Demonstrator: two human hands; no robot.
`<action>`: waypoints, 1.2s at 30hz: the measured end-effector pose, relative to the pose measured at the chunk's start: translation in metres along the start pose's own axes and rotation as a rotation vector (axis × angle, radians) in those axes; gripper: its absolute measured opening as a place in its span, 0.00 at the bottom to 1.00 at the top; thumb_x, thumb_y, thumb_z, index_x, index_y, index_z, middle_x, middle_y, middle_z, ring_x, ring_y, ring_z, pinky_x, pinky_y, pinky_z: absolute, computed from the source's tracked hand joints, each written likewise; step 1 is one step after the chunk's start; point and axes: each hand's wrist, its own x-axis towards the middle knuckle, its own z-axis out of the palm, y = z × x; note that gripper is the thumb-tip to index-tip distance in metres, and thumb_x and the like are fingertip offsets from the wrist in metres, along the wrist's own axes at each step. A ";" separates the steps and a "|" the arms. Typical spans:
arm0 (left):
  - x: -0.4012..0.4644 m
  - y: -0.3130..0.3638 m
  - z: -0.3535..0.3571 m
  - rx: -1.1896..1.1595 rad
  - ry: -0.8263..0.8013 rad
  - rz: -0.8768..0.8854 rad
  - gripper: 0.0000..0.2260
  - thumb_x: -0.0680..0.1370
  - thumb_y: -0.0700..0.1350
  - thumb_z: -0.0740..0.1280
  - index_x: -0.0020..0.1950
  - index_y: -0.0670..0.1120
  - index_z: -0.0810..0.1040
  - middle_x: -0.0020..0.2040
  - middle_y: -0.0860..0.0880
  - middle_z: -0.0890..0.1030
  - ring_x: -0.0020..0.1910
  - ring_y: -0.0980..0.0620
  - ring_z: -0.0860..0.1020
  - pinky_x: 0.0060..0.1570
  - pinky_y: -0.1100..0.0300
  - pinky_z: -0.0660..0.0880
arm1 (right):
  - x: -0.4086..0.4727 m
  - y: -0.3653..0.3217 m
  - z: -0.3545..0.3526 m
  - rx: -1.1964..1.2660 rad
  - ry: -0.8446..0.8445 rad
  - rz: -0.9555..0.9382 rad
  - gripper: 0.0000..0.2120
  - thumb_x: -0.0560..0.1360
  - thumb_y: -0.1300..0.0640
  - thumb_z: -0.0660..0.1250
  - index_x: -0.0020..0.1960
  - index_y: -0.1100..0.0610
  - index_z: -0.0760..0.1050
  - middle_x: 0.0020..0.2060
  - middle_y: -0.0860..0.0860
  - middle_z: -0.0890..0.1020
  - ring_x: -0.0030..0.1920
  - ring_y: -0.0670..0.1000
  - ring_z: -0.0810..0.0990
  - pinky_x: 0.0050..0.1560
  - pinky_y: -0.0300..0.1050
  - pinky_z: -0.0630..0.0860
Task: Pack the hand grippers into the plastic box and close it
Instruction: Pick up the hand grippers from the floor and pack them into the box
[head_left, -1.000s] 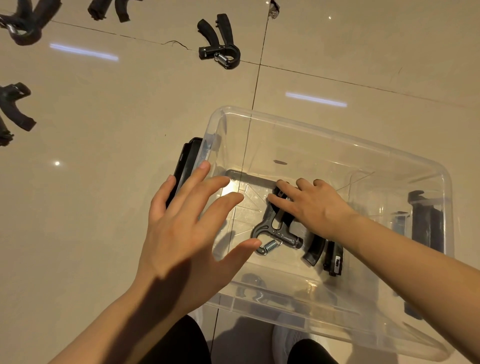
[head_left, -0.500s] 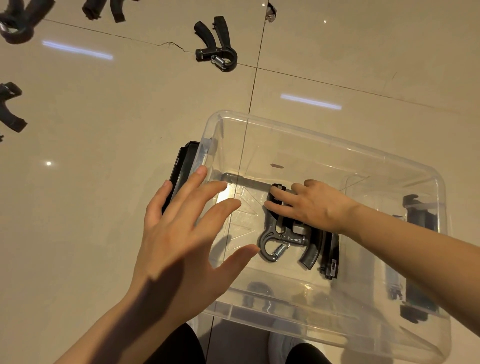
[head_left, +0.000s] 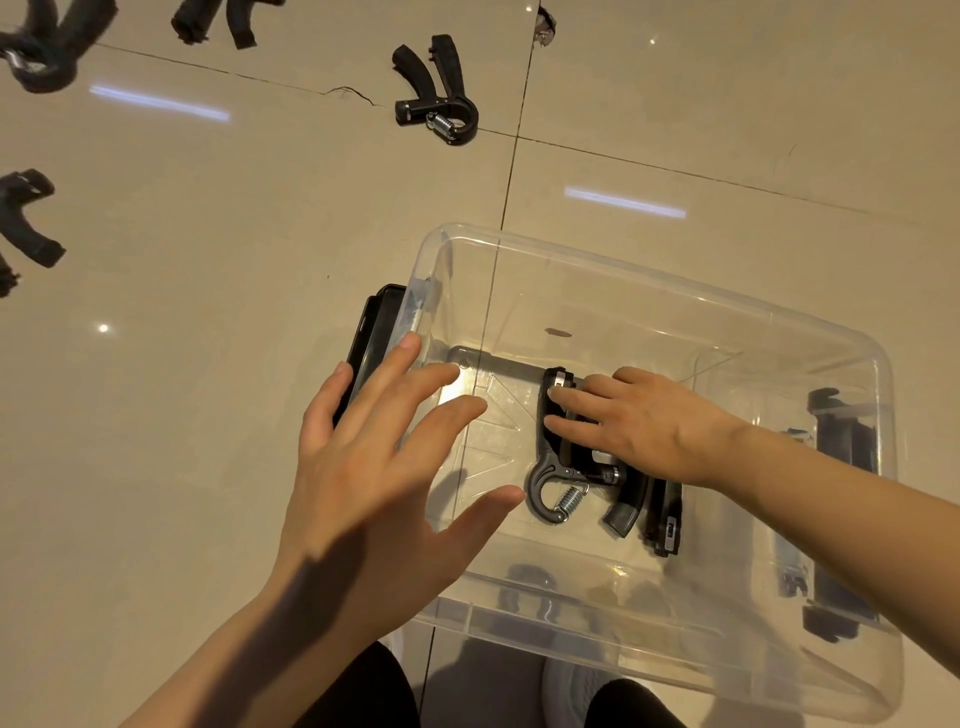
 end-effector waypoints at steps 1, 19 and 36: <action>0.000 0.001 0.000 -0.007 0.004 0.001 0.23 0.72 0.64 0.63 0.55 0.48 0.79 0.63 0.50 0.76 0.71 0.49 0.65 0.67 0.40 0.60 | -0.004 -0.003 -0.003 0.032 -0.056 0.043 0.25 0.73 0.62 0.64 0.69 0.52 0.68 0.65 0.53 0.73 0.58 0.56 0.75 0.51 0.49 0.72; -0.028 0.036 -0.172 -0.117 -0.050 0.028 0.17 0.75 0.55 0.66 0.63 0.54 0.73 0.61 0.57 0.74 0.56 0.60 0.72 0.55 0.63 0.71 | -0.141 -0.102 -0.256 0.328 0.110 0.543 0.17 0.80 0.58 0.57 0.64 0.44 0.72 0.60 0.44 0.77 0.58 0.46 0.75 0.53 0.39 0.71; -0.185 -0.056 -0.351 -0.020 0.051 -0.244 0.12 0.75 0.54 0.67 0.57 0.52 0.77 0.47 0.57 0.80 0.47 0.60 0.77 0.51 0.57 0.77 | -0.072 -0.234 -0.374 0.355 0.062 0.644 0.22 0.77 0.51 0.64 0.69 0.50 0.67 0.67 0.51 0.69 0.65 0.54 0.70 0.64 0.50 0.70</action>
